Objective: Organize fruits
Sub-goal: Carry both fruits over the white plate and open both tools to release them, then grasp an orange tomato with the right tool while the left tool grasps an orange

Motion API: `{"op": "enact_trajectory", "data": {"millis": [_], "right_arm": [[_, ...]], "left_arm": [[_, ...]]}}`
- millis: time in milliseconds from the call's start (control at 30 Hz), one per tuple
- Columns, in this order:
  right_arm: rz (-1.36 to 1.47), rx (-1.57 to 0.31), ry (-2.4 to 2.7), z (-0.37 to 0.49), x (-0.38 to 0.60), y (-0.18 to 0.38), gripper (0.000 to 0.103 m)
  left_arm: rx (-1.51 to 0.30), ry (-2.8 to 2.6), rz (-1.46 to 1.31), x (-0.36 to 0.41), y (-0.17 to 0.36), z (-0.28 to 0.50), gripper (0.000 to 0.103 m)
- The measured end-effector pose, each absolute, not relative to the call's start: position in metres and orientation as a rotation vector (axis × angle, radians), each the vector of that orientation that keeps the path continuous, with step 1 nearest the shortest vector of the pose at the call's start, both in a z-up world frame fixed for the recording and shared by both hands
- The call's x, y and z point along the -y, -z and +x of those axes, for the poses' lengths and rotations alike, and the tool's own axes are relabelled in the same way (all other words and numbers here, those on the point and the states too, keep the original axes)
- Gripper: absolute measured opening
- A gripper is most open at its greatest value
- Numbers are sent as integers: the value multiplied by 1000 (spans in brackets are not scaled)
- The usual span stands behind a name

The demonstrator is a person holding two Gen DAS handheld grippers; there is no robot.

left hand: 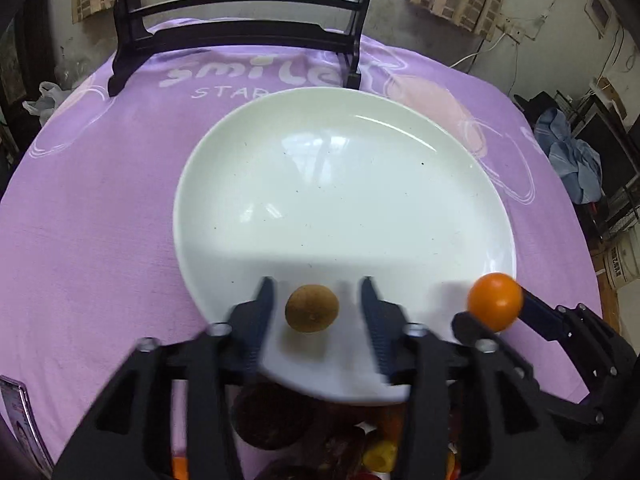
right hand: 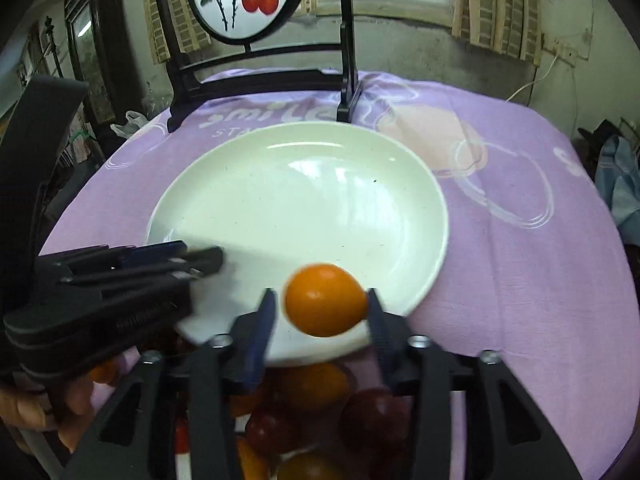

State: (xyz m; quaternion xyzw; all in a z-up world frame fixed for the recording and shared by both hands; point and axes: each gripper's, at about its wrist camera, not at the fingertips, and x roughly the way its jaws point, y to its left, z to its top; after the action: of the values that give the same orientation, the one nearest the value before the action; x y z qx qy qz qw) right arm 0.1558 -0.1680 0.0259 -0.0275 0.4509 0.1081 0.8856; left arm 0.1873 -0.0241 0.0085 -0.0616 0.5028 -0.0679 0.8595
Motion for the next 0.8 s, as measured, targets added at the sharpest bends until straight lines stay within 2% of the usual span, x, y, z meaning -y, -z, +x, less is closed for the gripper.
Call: {"op": "enact_trajectory", "data": {"millis": [33, 67, 100, 233, 400, 600, 800], "right_arm": [[-62, -921, -208, 154, 169, -27, 68], [-59, -903, -209, 151, 170, -30, 70], [-56, -891, -218, 145, 171, -34, 70], [-54, -860, -245, 110, 182, -42, 71], [-45, -830, -274, 57, 196, -46, 78], [-27, -873, -352, 1, 192, -33, 82], [-135, -936, -391, -29, 158, -11, 83]], "left_arm": [[-1040, 132, -118, 26, -12, 185, 77], [-1020, 126, -109, 27, -17, 181, 90], [-998, 131, -107, 28, -24, 174, 92], [-956, 165, -83, 29, -48, 143, 93], [-919, 156, -87, 17, -55, 91, 97], [-883, 84, -45, -2, -41, 28, 98], [-947, 69, -65, -23, -12, -17, 98]]}}
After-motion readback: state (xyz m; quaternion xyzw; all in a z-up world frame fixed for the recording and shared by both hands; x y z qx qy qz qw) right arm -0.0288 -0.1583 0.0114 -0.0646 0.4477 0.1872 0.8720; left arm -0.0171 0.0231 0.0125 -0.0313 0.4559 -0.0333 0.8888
